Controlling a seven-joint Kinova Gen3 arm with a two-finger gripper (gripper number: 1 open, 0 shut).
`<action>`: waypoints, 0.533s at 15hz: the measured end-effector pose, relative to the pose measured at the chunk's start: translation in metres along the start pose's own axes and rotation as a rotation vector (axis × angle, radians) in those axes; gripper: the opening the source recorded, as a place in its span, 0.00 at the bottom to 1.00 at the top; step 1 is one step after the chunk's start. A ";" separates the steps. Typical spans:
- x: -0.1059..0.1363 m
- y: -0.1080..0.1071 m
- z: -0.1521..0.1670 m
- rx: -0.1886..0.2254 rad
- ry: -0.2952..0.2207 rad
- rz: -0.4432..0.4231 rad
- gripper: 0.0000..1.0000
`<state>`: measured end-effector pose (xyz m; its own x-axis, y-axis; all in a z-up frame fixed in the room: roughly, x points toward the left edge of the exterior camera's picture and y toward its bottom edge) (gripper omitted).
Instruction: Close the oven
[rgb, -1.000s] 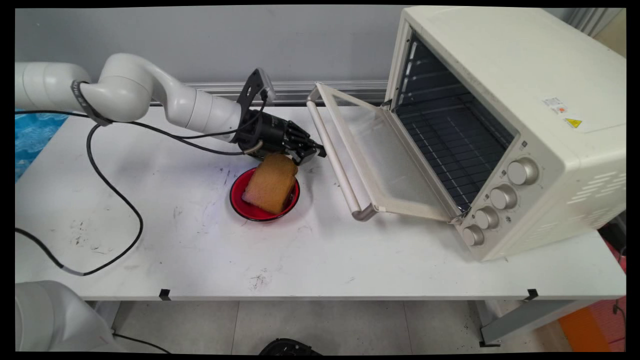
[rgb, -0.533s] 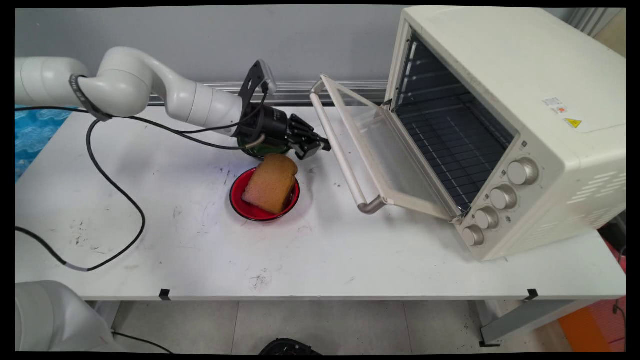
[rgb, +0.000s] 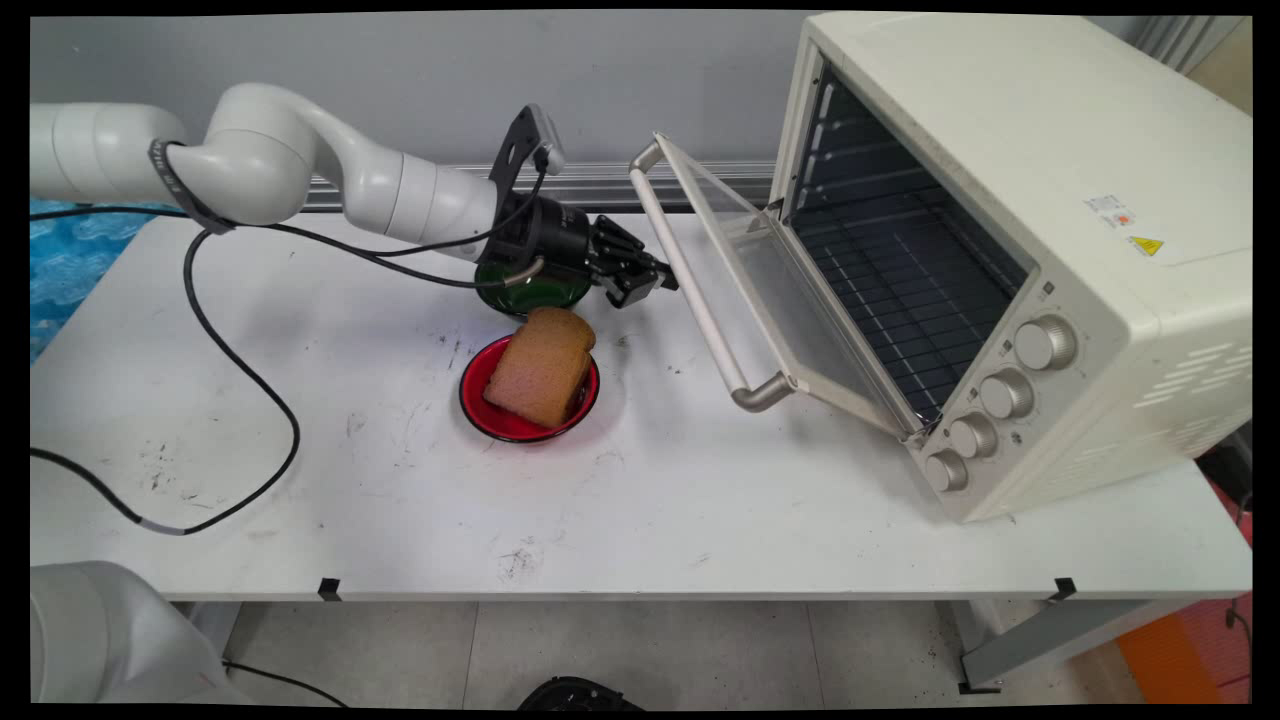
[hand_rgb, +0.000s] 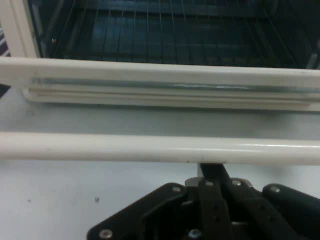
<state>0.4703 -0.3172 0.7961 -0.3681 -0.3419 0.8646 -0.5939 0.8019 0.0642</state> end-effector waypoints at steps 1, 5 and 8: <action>0.002 0.000 0.001 0.000 0.005 0.001 0.00; 0.010 -0.003 0.007 0.002 0.025 0.006 0.00; 0.016 -0.005 0.011 0.005 0.038 0.009 0.00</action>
<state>0.4591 -0.3320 0.8042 -0.3456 -0.3157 0.8837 -0.5942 0.8025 0.0543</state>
